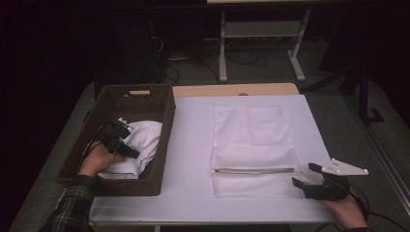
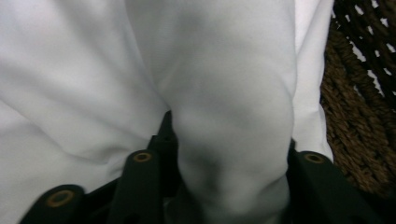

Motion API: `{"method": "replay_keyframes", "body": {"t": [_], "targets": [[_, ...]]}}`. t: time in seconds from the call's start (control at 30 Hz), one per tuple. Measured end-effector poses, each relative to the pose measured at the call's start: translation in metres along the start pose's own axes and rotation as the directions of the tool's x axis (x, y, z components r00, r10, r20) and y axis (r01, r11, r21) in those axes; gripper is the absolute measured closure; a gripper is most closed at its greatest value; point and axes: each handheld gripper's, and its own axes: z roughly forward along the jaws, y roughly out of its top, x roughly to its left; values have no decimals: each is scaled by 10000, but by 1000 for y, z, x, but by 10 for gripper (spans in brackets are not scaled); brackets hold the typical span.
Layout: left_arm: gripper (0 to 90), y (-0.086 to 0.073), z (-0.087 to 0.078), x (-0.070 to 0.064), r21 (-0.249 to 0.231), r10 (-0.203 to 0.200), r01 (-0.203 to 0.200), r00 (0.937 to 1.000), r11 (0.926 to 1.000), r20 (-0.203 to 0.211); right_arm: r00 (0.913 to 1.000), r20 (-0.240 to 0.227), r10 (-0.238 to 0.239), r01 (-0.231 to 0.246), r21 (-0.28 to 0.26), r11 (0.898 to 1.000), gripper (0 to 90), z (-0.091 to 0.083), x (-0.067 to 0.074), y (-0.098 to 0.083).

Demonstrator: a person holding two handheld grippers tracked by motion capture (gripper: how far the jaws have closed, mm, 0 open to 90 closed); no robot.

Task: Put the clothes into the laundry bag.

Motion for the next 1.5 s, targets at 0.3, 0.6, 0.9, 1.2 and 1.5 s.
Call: {"method": "replay_keyframes", "body": {"t": [0.3, 0.6, 0.9, 1.2, 1.5], "targets": [[664, -1, -17, 5, -578, -99, 94, 9999, 9983, -75, 10000, 31, 93, -93, -45, 9999, 130, -1, -1, 0], [662, 1, -42, 10, -1404, -327, 333, 9994, 9895, 65, 9999, 87, 143, -142, -94, 9999, 130, -2, -2, 0], [661, 7, -71, 4, -1907, -258, 259, 9997, 9813, 29, 9999, 81, 112, -111, -123, 9999, 129, -3, -3, 0], [661, 13, -99, -5, -2466, -60, 125, 9996, 9690, 271, 9999, 78, 114, -113, -145, 9998, 129, -3, -3, 0], [661, 24, -113, -24, -2914, 427, -164, 9955, 9564, 842, 9999, 89, 132, -130, -142, 9998, 129, -3, -3, 0]]}}
